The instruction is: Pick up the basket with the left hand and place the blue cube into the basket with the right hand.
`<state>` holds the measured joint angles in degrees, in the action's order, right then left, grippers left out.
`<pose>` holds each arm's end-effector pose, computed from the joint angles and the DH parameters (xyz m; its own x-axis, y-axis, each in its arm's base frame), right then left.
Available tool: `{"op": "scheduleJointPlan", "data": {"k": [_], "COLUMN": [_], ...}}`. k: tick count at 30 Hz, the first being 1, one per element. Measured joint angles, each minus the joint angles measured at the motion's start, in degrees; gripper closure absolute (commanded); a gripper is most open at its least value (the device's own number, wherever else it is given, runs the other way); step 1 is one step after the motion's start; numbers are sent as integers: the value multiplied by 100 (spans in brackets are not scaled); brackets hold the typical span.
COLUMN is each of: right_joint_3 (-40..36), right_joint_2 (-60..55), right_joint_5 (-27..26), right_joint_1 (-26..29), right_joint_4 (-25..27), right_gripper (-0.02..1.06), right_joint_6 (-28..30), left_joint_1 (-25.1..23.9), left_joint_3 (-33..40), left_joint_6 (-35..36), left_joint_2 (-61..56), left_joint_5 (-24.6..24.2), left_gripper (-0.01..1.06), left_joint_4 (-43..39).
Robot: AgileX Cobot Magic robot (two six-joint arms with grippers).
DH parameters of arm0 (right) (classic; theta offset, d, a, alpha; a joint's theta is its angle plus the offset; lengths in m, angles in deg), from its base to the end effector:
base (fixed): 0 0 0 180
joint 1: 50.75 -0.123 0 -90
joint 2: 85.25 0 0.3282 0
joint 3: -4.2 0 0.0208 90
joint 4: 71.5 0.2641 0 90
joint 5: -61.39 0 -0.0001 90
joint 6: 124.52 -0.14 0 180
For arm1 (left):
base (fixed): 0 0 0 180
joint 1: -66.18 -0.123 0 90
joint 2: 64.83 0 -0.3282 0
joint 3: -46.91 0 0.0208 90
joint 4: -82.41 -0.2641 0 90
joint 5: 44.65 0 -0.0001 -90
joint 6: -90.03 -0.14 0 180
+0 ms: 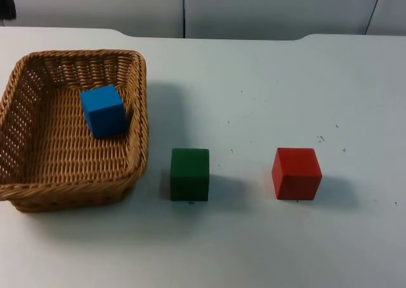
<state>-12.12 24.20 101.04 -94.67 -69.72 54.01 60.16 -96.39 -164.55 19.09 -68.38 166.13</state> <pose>0.1895 0.1863 0.3843 -0.4629 -0.3770 -0.8022 -0.6829 0.7287 0.0516 0.3144 -0.0232 0.2622 -0.5761 -0.1980 -0.7930 0.1520 0.9273 -0.3420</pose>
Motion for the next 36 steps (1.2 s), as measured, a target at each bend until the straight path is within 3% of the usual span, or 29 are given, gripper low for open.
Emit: {"op": "scheduleJointPlan", "data": {"k": [7,11,12,16,17,19,26,32,36], "right_joint_3": [0,0,0,-5,-5,-163,-1158,-1683,-2016], "right_joint_2": [0,0,0,13,13,75,524,1055,1691], "right_joint_5": [-83,-97,-97,-137,-137,-343,-994,-1044,-1079], "right_joint_1": [0,0,0,0,0,0,0,0,0], "right_joint_4": [-127,-254,-254,-293,-293,-293,-293,-293,-293], "right_gripper": [22,22,22,22,22,22,22,22,22], "right_joint_6": [0,11,11,113,113,147,198,211,211], "left_joint_1": [0,0,0,0,0,0,0,0,0], "left_joint_3": [0,0,0,10,10,132,904,1018,1018], "left_joint_6": [774,2075,2075,3528,3528,4227,5065,5461,6229], "left_joint_2": [-1358,-2429,-2429,-3530,-3530,-4277,-5887,-6835,-7442], "left_joint_5": [-559,-881,-881,-1320,-1320,-1419,-1938,-2552,-3145], "left_gripper": [0,0,0,0,0,0,0,0,0], "left_joint_4": [-515,-1902,-1902,-3499,-3499,-4128,-4709,-5330,-6025]}}
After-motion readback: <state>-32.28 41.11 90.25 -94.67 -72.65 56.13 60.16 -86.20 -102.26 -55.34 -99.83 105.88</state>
